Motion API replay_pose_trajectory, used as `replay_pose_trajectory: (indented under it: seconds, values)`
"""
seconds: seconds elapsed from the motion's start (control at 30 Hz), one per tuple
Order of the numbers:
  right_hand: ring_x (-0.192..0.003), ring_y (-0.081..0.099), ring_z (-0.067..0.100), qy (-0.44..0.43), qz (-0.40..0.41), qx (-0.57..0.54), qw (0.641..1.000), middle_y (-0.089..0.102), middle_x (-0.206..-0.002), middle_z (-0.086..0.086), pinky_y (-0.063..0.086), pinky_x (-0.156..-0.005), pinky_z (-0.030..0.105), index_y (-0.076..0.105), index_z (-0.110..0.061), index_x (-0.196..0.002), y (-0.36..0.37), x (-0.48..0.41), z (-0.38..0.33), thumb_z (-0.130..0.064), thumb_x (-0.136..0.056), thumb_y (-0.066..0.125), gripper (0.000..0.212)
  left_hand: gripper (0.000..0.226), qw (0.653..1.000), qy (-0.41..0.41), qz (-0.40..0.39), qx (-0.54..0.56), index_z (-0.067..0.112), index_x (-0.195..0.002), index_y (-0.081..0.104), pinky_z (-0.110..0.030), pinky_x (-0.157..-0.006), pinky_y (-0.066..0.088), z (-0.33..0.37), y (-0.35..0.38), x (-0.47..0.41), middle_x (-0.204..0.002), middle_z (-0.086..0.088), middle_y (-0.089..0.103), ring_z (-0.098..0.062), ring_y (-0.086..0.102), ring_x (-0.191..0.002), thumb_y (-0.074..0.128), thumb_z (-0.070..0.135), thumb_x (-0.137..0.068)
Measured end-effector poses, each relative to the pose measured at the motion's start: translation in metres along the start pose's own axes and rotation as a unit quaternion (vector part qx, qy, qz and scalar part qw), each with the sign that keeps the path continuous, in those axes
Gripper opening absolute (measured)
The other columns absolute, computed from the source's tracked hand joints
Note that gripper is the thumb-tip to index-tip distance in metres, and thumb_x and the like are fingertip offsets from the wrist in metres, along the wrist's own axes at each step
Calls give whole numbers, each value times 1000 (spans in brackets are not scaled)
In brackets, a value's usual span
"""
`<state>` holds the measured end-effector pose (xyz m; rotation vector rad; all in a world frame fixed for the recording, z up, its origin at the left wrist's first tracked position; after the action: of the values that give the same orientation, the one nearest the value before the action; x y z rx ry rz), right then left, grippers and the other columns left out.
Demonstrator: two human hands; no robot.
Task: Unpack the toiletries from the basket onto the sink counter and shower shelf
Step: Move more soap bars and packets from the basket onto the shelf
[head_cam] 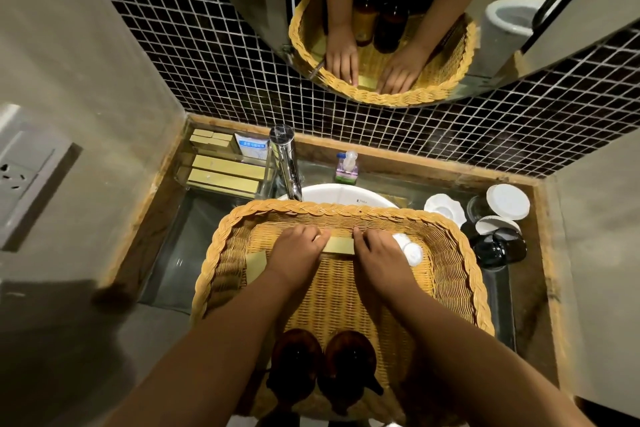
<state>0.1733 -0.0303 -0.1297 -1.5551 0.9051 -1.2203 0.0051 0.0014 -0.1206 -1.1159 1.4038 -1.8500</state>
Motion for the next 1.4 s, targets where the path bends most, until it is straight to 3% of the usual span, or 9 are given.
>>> replay_pose_trajectory:
  seconds: [0.1, 0.2, 0.3, 0.4, 0.67, 0.87, 1.03, 1.2, 1.4]
  values:
    - [-104, 51, 25, -11, 10, -60, 998, 55, -117, 11, 44, -83, 34, 28, -29, -152, -16, 4, 1, -32, -96, 59, 64, 68, 1000, 15, -6, -12, 27, -157, 26, -38, -102, 37, -1, -14, 2, -147, -10, 46, -29, 43, -129, 53, 41, -96]
    - [-104, 54, 27, -41, 29, -109, 993, 56, -118, 6, 47, -84, 38, 38, -41, -145, -44, 11, -5, -43, -98, 48, 48, 76, 998, 20, -17, -58, 33, -158, 16, -41, -112, 32, -5, -38, 3, -155, -10, 34, -30, 34, -138, 59, 34, -96]
    - [-106, 57, 33, -121, 48, 0, 992, 58, -123, 16, 52, -86, 42, 29, -35, -153, -69, 9, -8, -27, -90, 68, 74, 79, 997, 20, 17, -79, 36, -158, 13, -42, -116, 30, -9, -65, 7, -155, -9, 34, -30, 32, -141, 61, 26, -96]
    - [-113, 56, 35, -115, 62, 43, 990, 56, -131, 17, 49, -92, 43, 29, -35, -154, -104, 5, -8, -15, -85, 69, 82, 75, 995, 11, 45, -85, 39, -157, 14, -42, -114, 34, -13, -97, 9, -154, -9, 36, -30, 33, -141, 58, 22, -98]
    - [-101, 61, 31, -115, 98, 96, 984, 62, -124, 15, 52, -80, 41, 45, -30, -148, -193, -10, -22, -20, -69, 86, 89, 74, 987, 1, 118, -105, 33, -157, 21, -39, -107, 37, -32, -182, 14, -148, -9, 42, -29, 42, -132, 61, 22, -95]
    - [-114, 55, 34, -131, 111, 120, 978, 50, -144, 17, 51, -92, 45, 31, -24, -154, -220, -32, -40, -6, -84, 69, 82, 76, 984, -27, 131, -116, 31, -154, 27, -42, -106, 42, -59, -211, 21, -140, -9, 49, -28, 46, -126, 68, 25, -90]
    - [-125, 46, 33, -159, 110, 134, 972, 38, -153, 13, 45, -99, 46, 18, -31, -157, -227, -56, -65, -15, -94, 60, 78, 74, 984, -59, 123, -117, 34, -155, 25, -40, -107, 42, -90, -211, 30, -144, -8, 47, -27, 45, -130, 65, 23, -93]
    - [-127, 43, 34, -195, 95, 142, 966, 36, -154, 13, 43, -98, 45, 14, -33, -157, -225, -94, -105, -24, -96, 59, 76, 70, 985, -91, 105, -104, 37, -155, 23, -39, -104, 43, -140, -196, 41, -151, -6, 42, -27, 43, -136, 57, 21, -97]
    - [-133, 37, 36, -221, 34, 120, 967, 36, -149, 19, 43, -100, 46, 12, -31, -158, -207, -140, -168, -13, -94, 59, 81, 61, 980, -152, 77, -102, 36, -156, 23, -41, -108, 35, -200, -174, 49, -154, -9, 36, -29, 36, -141, 44, 18, -102]
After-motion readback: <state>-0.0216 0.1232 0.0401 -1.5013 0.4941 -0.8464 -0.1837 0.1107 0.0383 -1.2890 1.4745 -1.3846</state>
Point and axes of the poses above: each hand's wrist, its own x-axis away from the middle knuckle, its own y-axis out of the palm, z = x × y, the point moved 4 cm from there along -x, towards the middle knuckle
